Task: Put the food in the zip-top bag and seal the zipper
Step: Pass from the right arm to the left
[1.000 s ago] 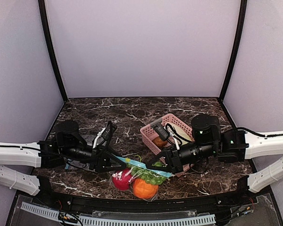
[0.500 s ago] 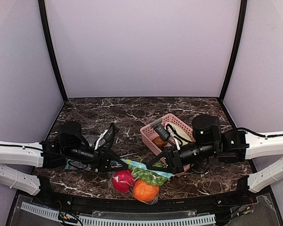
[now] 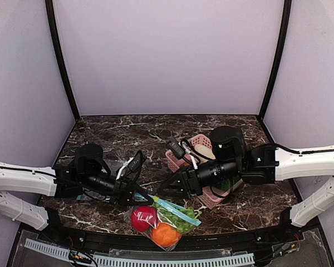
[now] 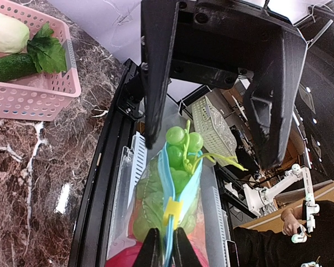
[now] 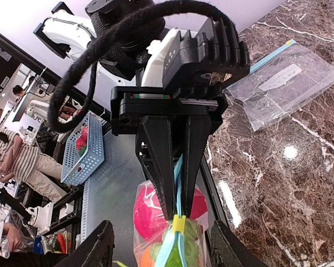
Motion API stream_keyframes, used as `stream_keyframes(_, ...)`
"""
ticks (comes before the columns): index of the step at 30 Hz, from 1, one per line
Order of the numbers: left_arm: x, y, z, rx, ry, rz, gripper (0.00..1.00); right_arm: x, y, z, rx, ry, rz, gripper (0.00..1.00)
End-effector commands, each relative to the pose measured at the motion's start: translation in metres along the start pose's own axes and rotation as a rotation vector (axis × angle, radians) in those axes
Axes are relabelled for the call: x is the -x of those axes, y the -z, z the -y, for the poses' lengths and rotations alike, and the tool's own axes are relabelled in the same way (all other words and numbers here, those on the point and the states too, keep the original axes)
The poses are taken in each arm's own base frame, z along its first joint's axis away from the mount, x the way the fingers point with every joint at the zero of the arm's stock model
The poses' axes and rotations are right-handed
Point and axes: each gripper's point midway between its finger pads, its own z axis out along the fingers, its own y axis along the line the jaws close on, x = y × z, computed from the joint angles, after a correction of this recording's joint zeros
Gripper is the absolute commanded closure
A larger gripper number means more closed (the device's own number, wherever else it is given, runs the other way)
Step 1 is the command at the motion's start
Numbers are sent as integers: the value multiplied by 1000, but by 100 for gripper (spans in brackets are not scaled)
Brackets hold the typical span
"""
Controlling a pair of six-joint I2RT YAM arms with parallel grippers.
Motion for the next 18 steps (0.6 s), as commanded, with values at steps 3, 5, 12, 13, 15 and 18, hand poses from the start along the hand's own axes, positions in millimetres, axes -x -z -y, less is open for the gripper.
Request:
stream_keyframes(3, 12, -1, 19, -57, -63, 0, 99, 8, -14, -12, 94, 46, -35, 50)
stream_keyframes(5, 12, -1, 19, -58, -65, -1, 99, 6, -18, -10, 99, 39, -46, 54)
stream_keyframes(12, 13, -1, 19, -59, -69, 1, 99, -5, -23, -6, 117, 13, -81, 60)
stream_keyframes(13, 13, -1, 18, -59, -68, 2, 99, -7, -24, -6, 120, 11, -87, 60)
stream_keyframes(15, 13, -1, 19, -60, -71, 3, 99, -9, -25, -6, 127, 7, -95, 62)
stream_keyframes(18, 13, -1, 19, -62, -71, 7, 99, -15, -27, -3, 124, -2, -109, 64)
